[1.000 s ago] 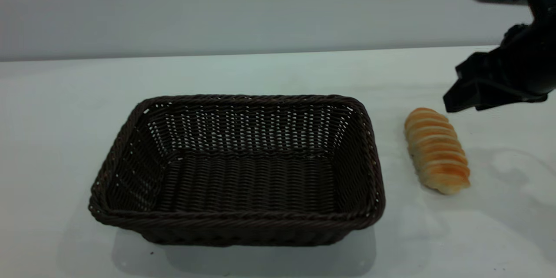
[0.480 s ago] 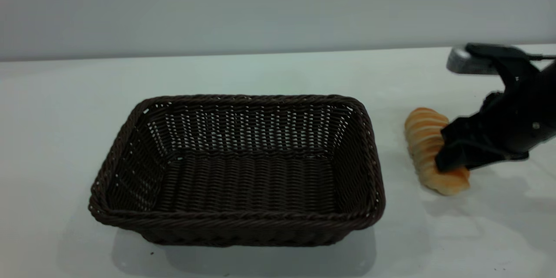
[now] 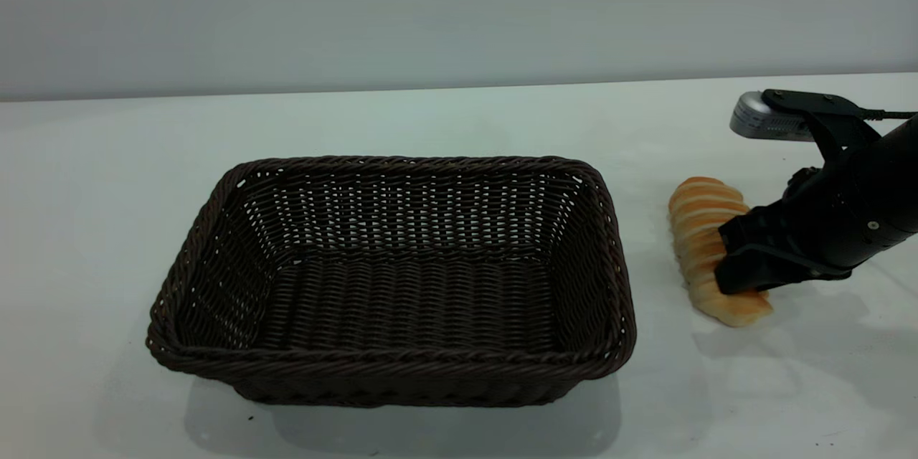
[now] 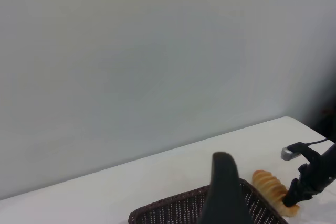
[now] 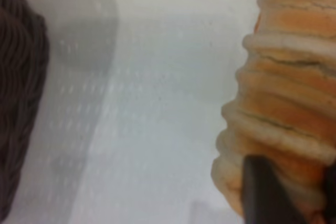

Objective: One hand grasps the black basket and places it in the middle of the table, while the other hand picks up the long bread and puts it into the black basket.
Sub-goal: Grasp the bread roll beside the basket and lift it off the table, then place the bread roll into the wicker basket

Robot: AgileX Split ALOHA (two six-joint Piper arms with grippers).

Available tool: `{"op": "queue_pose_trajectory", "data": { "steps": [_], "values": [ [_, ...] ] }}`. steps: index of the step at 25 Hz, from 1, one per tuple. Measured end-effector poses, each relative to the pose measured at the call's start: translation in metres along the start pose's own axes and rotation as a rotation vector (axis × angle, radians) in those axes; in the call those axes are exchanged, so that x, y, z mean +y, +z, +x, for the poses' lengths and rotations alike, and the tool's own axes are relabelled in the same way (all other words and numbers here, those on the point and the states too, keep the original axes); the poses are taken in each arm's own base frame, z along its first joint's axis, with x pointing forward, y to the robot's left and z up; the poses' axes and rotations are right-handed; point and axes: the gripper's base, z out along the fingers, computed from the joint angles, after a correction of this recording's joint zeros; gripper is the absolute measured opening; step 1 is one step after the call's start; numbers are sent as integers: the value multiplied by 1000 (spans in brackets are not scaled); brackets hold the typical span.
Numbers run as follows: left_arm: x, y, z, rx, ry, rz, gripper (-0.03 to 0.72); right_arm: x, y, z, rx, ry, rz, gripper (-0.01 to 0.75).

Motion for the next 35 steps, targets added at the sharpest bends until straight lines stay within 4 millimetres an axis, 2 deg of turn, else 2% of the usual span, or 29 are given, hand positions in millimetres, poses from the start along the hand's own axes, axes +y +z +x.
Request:
{"op": "queue_pose_trajectory", "data": {
  "steps": [1,3,8,10,12,15,17,19,20,23,24,28,32,35],
  "values": [
    [0,0,0,0,1,-1,594,0,0,0,0,-9,3,98],
    [0,0,0,0,2,-2,594,-2,0,-3,-3,-18,23,48],
    [1,0,0,1,3,-6,594,-10,-12,-21,-43,-70,139,33],
    [1,0,0,1,4,-6,594,-7,-30,-38,-108,-101,167,33],
    [1,0,0,1,4,-6,594,-1,-55,-59,-204,-128,174,33],
    [1,0,0,1,4,-6,594,12,-93,-79,-337,-152,149,31],
    [1,0,0,1,4,-6,594,27,-119,-89,-433,-149,78,32],
    [1,0,0,1,4,-6,594,44,-132,-92,-480,-153,-10,32],
    [1,0,0,1,4,-6,594,59,-138,-92,-491,-181,-62,32],
    [1,0,0,1,4,-6,594,100,-134,-80,-439,-243,-186,32],
    [1,0,0,1,4,-6,594,116,-129,-71,-402,-286,-219,32],
    [1,0,0,1,3,-6,594,162,-117,-43,-308,-405,-289,32],
    [1,0,0,1,2,-6,594,189,-108,-27,-263,-475,-325,32],
    [0,0,0,1,1,-6,594,197,-92,-16,-206,-499,-332,32]
  ]
}}
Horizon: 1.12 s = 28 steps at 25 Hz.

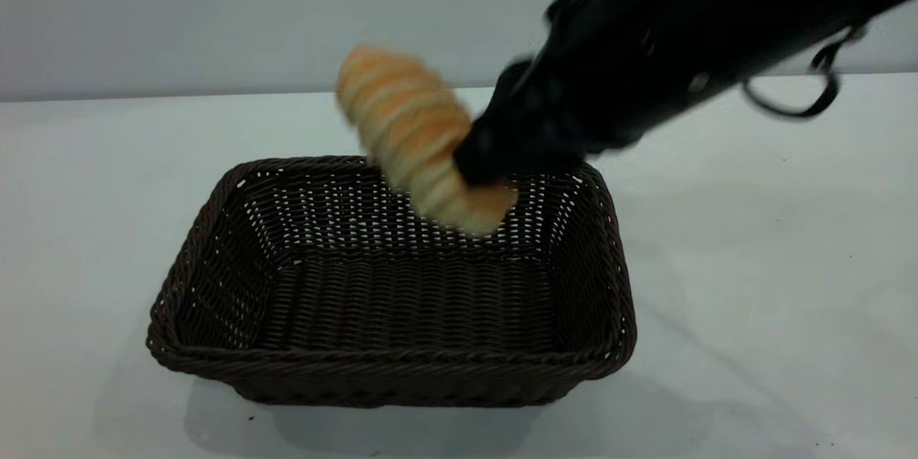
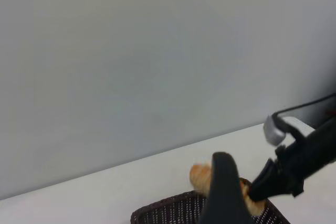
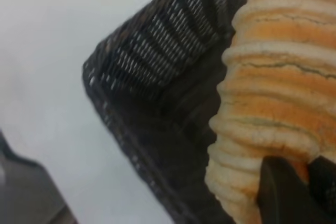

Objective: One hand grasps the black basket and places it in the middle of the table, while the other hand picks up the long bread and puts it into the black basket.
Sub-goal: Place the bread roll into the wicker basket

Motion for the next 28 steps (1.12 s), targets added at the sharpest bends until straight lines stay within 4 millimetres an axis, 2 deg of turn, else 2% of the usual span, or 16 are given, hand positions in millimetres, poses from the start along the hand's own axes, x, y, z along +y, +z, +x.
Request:
{"op": "queue_pose_trajectory", "data": {
  "steps": [5,13,16,21,23,26,28],
  "values": [
    [0,0,0,0,0,0,594,1,21,16,74,-21,-13,32],
    [0,0,0,0,0,0,594,-1,24,16,50,-87,1,45],
    [0,0,0,0,0,0,594,-1,24,15,45,-122,2,138],
    [0,0,0,0,0,0,594,-2,25,8,25,-146,13,459],
    [0,0,0,0,0,0,594,-2,24,1,4,-145,15,536],
    [1,0,1,10,4,-6,594,1,14,-11,-32,-166,29,556],
    [2,0,3,29,17,-24,594,4,-5,-24,-81,-200,67,532]
  ]
}}
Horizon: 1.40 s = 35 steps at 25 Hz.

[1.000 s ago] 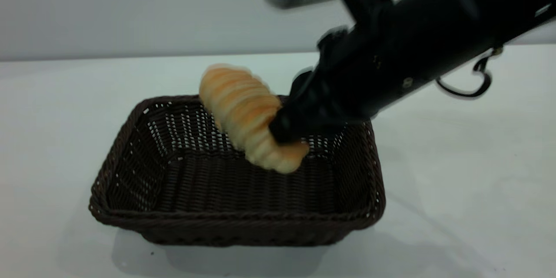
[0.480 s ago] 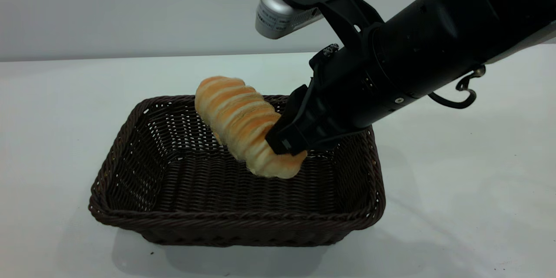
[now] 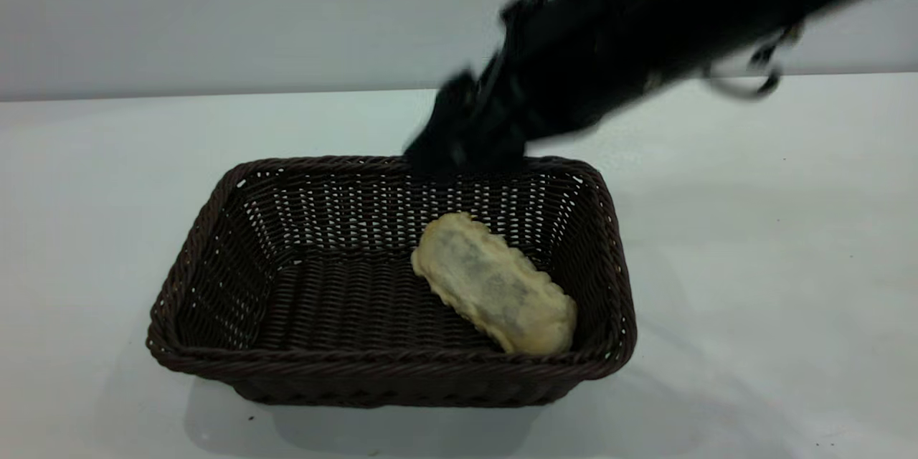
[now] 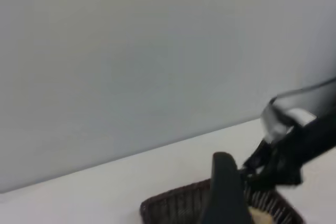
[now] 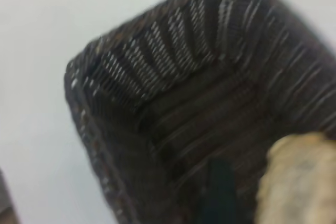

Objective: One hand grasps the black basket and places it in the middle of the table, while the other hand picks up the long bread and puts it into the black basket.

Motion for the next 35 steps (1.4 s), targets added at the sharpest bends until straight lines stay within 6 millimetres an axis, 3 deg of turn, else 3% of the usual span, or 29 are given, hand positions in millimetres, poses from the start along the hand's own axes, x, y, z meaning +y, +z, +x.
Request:
{"op": "queue_pose_trajectory", "data": {
  "steps": [4,7,12,19,25,29,35],
  "values": [
    [7,0,5,54,32,-71,594,2,-55,-36,-142,-55,87,470],
    [14,-1,9,100,55,-146,594,15,-107,-59,-274,-61,69,438],
    [25,18,26,205,37,-226,594,41,-166,-59,-256,-99,-52,409],
    [37,71,86,484,-19,-220,588,50,-215,-16,131,-38,-6,406],
    [40,97,139,653,-88,-214,543,69,-267,31,115,12,30,382],
    [37,91,149,609,-93,-207,530,82,-295,74,60,20,61,363],
    [35,86,151,570,-93,-204,529,92,-310,124,-6,17,100,359]
  ]
}}
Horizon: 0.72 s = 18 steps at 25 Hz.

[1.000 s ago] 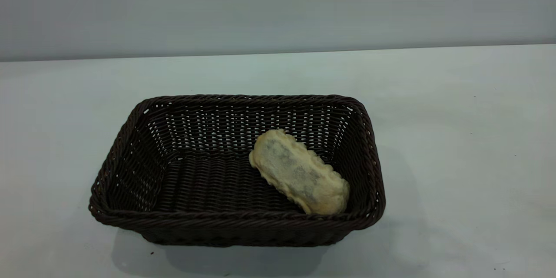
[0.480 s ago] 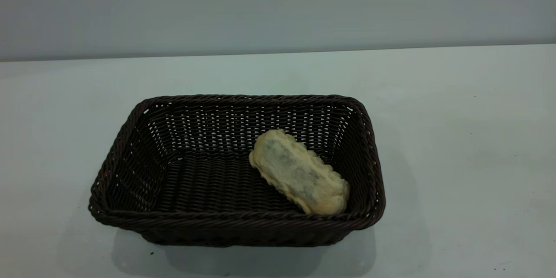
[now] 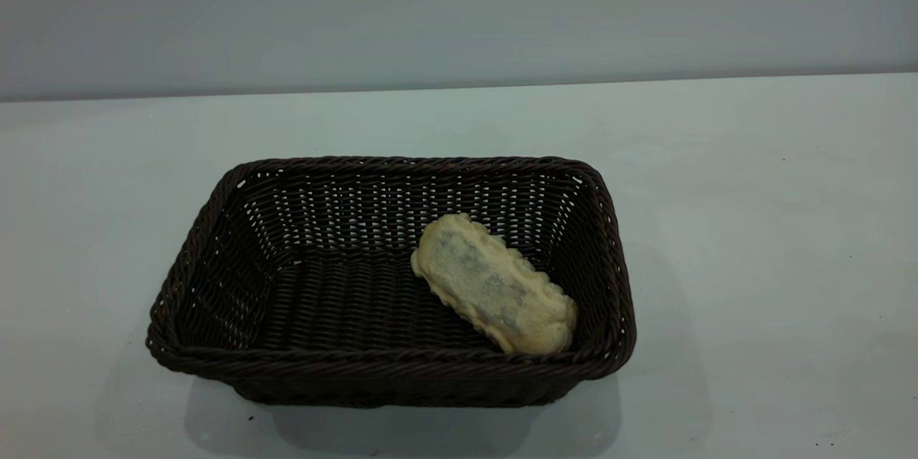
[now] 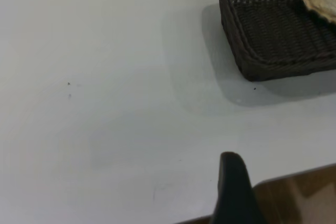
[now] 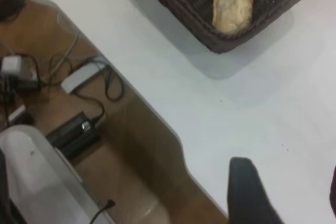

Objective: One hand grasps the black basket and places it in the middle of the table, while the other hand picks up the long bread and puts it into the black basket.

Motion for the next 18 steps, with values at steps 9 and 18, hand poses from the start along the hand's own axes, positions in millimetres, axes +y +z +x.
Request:
{"op": "queue_pose_trajectory", "data": {
  "steps": [9,18],
  "values": [
    [-1,0,0,0,-1,7,529,2,1,23,-42,-43,20,356],
    [-1,0,0,0,-1,8,529,2,3,24,-33,-59,18,356]
  ]
}}
